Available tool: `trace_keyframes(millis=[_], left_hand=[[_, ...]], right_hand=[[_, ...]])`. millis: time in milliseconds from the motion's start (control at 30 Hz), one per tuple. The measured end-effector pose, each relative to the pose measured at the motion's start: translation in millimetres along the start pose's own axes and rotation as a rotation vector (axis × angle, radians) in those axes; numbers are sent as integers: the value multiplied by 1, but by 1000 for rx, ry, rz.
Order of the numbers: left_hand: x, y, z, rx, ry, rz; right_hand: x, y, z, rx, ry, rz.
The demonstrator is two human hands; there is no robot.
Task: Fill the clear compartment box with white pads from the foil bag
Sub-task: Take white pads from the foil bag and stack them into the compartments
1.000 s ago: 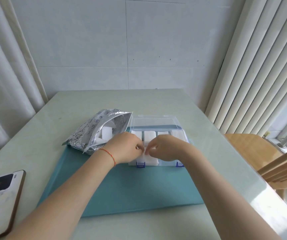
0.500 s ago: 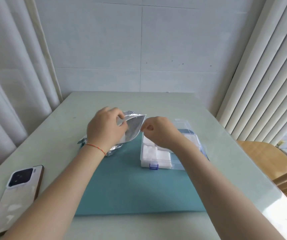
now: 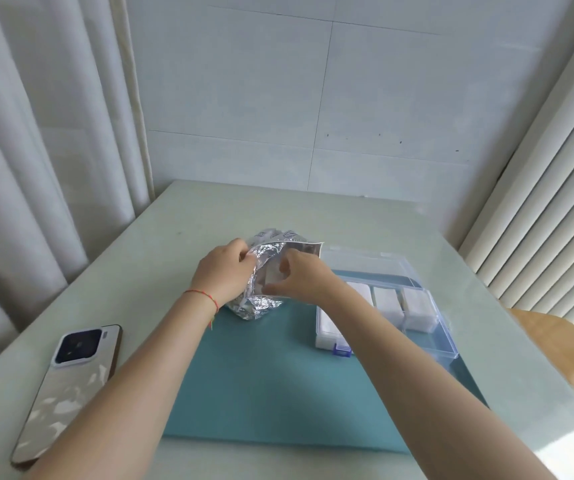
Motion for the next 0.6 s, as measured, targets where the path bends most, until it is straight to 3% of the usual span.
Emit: trace_keyframes(millis=[167, 400, 600], left_hand=[[-1, -4, -5, 58, 12, 8], [1, -3, -9, 121, 40, 42], [0, -2, -15, 128, 29, 83]], right_hand=[[-3, -1, -10, -18, -104, -106], [-3, -8, -16, -186, -45, -89], [-1, -11, -7, -153, 27, 47]])
Point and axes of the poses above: each hand's wrist, its own x-axis away from the middle knuckle, its own z-axis out of the back of the hand, y = z × x, the point moved 3 cm from there along -x, towards the middle knuckle, and after that the axes turned 11 degrees about -x, right-handed, at the moved point
